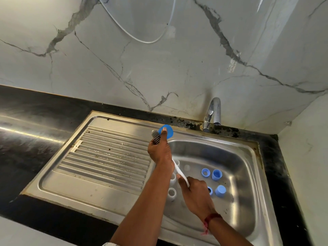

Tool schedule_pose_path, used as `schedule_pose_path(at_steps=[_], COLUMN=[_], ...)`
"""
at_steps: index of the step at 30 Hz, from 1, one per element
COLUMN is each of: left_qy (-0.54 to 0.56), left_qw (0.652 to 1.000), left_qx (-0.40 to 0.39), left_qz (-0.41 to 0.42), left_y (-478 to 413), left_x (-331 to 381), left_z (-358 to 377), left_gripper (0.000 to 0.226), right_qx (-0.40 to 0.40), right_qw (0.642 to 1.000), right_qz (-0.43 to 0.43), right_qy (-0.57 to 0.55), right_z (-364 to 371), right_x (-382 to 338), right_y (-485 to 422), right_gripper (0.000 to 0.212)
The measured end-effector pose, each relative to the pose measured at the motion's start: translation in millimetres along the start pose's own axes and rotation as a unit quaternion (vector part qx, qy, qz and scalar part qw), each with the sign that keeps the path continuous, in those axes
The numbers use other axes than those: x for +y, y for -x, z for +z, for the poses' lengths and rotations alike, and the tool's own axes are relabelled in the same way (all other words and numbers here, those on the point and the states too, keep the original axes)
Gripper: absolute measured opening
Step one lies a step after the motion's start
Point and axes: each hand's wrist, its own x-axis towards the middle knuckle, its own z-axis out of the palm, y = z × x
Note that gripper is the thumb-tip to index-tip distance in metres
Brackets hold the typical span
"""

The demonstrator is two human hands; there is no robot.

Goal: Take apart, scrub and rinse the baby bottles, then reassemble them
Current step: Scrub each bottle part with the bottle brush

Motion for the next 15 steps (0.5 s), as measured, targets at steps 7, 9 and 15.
schedule_pose_path(at_steps=[7, 9, 15], left_qy=[-0.003, 0.010, 0.006], left_qw=[1.000, 1.000, 1.000], left_qx=[-0.007, -0.005, -0.029], left_qz=[0.005, 0.000, -0.007], left_y=[-4, -6, -1], left_x=[0, 2, -3], left_z=[-5, -5, -2], left_gripper=[0.035, 0.035, 0.039], right_qx=[-0.038, -0.008, 0.032], right_qw=[0.998, 0.999, 0.997], right_qz=[0.013, 0.005, 0.010], right_qy=[-0.048, -0.039, -0.076], right_z=[-6, -6, 7], right_x=[-6, -6, -11], right_y=[-2, 3, 9], right_gripper=[0.058, 0.058, 0.057])
